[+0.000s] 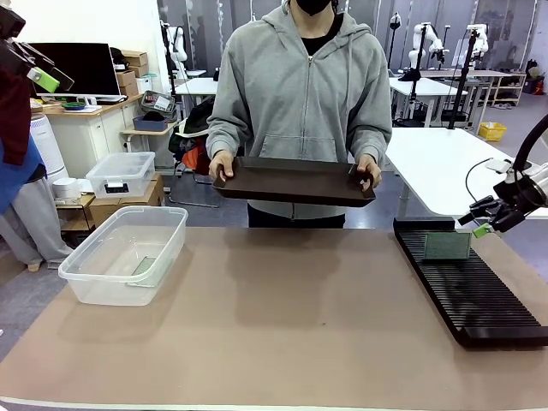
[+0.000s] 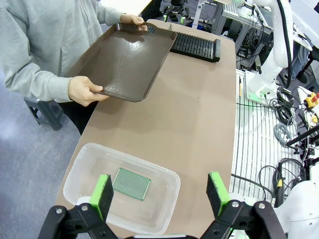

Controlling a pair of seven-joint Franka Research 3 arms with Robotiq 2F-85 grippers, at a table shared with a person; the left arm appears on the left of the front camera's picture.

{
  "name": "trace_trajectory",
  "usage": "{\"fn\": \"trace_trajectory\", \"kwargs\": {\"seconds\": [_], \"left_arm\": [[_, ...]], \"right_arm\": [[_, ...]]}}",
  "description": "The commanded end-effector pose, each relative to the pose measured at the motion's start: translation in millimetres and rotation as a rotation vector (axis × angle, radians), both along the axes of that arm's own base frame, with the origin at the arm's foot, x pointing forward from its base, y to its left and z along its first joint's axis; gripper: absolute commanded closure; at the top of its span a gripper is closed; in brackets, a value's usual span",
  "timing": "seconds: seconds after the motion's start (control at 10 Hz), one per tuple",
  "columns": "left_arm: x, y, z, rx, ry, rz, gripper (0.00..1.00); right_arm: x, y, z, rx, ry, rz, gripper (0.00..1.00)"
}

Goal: Sort PCBs into racks and boxes based on the side picked up.
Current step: If the short side of the Blank PCB is picked up, insert it into the PCB Rack ; if the long side is picked up, place it in the Organizing box.

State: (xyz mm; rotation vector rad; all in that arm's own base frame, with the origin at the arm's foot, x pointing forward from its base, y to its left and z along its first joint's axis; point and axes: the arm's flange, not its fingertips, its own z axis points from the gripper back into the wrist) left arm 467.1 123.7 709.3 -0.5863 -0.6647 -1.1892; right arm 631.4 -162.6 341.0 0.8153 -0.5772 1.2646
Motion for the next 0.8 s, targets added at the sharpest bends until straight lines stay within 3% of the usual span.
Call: {"fn": "trace_trajectory", "kwargs": {"seconds": [0.0,0.1,0.2,0.6,0.7], "left_arm": [[-3,0,-1,-0.006,0.002,-0.002,0.0],[-3,0,-1,-0.006,0.002,-0.002,0.0],[-3,0,-1,-0.006,0.002,-0.002,0.0],[-3,0,-1,-0.006,0.002,-0.002,0.0],[-3,0,-1,-0.006,0.002,-0.002,0.0]], "right_arm": [[-14,10,7,0.012,0.051,-0.028,0.0],[-19,13,13,0.03,0.104,0.001,0.0],[-3,2,5,0.0,0.02,-0.015,0.0],[-6,3,6,0.008,0.042,-0.016,0.0],[-18,15,20,-0.031,0.029,-0.02,0.0]]}}
